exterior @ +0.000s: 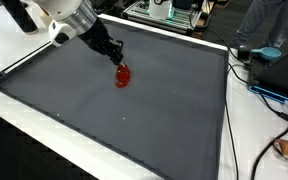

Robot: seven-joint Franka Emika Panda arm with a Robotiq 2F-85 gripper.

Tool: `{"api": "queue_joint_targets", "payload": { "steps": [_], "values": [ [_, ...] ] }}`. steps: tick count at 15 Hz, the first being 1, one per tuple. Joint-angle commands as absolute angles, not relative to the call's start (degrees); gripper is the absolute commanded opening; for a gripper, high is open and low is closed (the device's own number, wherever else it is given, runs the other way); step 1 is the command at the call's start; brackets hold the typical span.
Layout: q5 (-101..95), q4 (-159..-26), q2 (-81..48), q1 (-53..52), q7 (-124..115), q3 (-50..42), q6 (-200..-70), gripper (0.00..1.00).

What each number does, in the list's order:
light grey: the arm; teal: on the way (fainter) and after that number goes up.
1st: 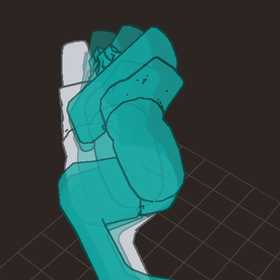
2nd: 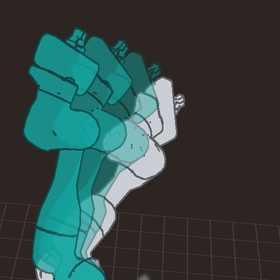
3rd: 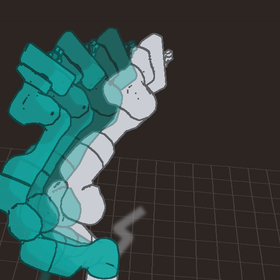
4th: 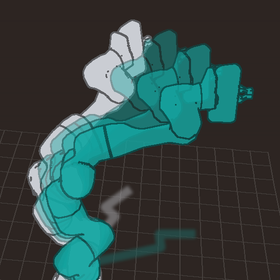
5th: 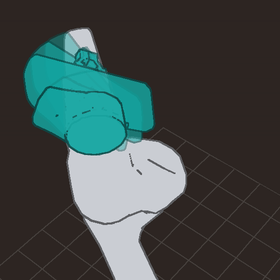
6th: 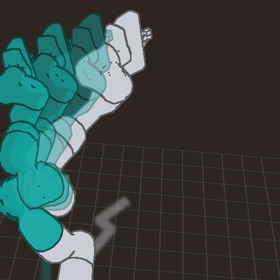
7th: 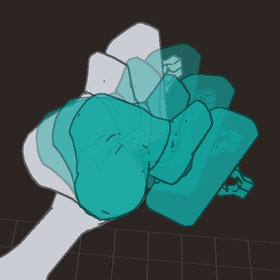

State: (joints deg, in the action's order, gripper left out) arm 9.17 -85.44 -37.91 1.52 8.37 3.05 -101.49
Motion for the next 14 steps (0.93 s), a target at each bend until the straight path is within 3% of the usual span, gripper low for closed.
{"api": "queue_joint_targets", "payload": {
  "steps": [1,14],
  "values": [
    [11.2,-82.63,-39.35,2.87,9.35,3.92,-97.95,0.03],
    [15.58,-76.11,-41.67,4.66,8.99,4.0,-88.7,0.03]
  ]
}}
